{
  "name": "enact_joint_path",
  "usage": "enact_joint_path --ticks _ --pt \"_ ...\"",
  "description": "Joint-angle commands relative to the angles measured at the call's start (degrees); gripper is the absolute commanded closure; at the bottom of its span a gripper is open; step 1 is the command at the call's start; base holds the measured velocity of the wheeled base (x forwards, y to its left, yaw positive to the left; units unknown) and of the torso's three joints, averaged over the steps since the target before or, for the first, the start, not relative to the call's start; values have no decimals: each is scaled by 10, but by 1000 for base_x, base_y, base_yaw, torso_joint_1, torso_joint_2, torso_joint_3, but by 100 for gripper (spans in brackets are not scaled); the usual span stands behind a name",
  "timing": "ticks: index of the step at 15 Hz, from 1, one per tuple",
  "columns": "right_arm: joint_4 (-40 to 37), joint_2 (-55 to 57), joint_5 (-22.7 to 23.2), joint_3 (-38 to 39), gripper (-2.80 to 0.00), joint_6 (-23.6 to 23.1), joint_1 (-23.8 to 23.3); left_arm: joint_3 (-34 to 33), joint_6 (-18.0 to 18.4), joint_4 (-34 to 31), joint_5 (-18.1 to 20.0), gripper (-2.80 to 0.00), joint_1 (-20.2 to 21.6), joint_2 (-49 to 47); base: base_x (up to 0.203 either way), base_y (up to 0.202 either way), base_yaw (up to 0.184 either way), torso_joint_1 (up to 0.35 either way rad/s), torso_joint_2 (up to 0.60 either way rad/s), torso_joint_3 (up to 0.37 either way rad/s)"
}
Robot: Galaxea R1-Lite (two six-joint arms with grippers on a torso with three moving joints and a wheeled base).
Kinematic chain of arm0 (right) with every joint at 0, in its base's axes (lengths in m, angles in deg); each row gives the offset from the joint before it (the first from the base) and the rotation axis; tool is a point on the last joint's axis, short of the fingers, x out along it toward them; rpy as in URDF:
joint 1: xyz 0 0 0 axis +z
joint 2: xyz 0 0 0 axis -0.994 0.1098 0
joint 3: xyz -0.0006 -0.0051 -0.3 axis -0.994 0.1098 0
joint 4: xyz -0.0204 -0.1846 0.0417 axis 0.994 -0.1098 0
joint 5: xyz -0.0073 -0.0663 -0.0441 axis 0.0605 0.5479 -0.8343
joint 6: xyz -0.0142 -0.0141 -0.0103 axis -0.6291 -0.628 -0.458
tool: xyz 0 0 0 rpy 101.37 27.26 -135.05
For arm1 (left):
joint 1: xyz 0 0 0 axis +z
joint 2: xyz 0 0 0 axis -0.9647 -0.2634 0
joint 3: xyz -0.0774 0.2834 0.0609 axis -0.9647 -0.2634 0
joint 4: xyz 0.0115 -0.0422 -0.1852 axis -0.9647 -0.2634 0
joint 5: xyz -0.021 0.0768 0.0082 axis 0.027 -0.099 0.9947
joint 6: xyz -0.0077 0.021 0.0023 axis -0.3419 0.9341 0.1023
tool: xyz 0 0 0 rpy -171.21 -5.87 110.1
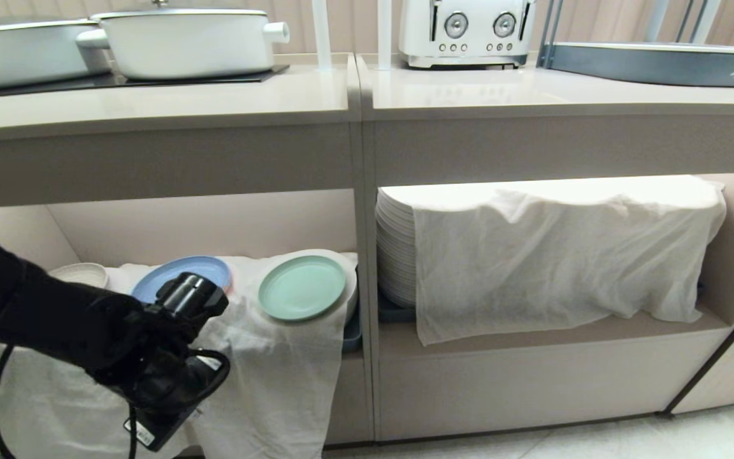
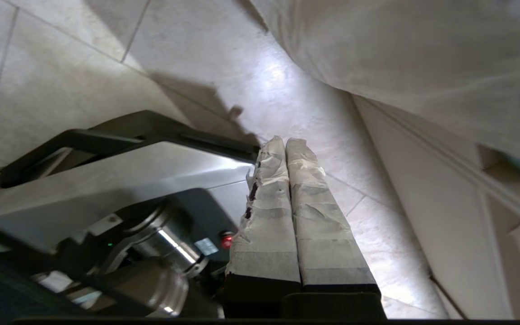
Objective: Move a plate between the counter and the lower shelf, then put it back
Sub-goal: Pick up the plate in the cupboard
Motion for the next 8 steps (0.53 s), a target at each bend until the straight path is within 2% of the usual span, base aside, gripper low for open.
enact_joint_path --ticks 1,4,6,8 --pt "0 0 0 0 0 0 0 -58 4 11 -2 0 3 61 0 0 0 0 0 0" --pt "0 0 0 0 0 0 0 -141 63 48 -8 0 18 148 0 0 0 0 0 0" --pt "0 0 1 0 0 0 0 -173 143 58 -10 0 60 213 0 0 0 0 0 0" --pt "0 0 0 0 0 0 0 -183 257 62 -9 0 137 271 0 0 0 0 0 0"
